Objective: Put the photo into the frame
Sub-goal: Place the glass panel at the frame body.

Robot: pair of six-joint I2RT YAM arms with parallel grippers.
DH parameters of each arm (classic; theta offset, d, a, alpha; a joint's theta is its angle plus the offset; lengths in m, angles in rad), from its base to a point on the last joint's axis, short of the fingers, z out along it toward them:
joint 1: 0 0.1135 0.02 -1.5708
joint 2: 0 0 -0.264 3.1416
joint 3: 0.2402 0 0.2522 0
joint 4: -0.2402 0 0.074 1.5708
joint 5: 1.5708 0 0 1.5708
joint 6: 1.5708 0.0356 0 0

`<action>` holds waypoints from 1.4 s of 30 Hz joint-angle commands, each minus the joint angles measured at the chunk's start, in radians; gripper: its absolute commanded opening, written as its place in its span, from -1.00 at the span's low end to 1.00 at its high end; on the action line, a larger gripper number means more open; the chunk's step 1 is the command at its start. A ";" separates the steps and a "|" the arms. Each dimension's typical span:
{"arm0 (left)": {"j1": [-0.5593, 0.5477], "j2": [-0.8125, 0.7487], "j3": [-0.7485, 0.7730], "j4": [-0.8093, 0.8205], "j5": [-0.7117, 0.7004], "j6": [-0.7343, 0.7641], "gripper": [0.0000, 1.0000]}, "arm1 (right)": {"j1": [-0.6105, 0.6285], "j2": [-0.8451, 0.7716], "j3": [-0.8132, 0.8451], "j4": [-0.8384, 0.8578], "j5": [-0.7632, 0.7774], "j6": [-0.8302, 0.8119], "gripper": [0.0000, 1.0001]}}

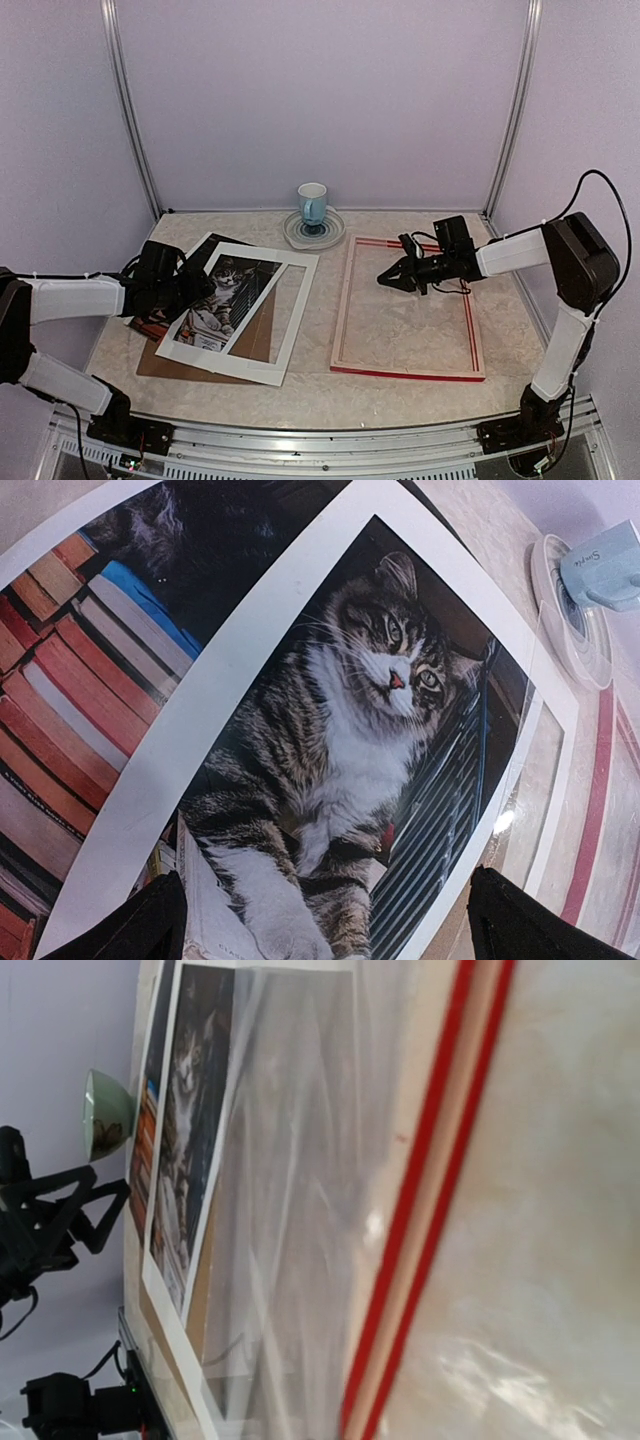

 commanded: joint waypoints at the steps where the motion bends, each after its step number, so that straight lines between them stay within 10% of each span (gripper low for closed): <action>1: -0.009 0.007 0.016 0.000 -0.010 0.013 0.93 | -0.040 -0.055 -0.029 -0.042 -0.015 -0.059 -1.00; 42: -0.040 -0.009 0.075 -0.011 0.034 0.012 0.93 | -0.311 -0.119 -0.011 -0.432 0.013 -0.465 -1.00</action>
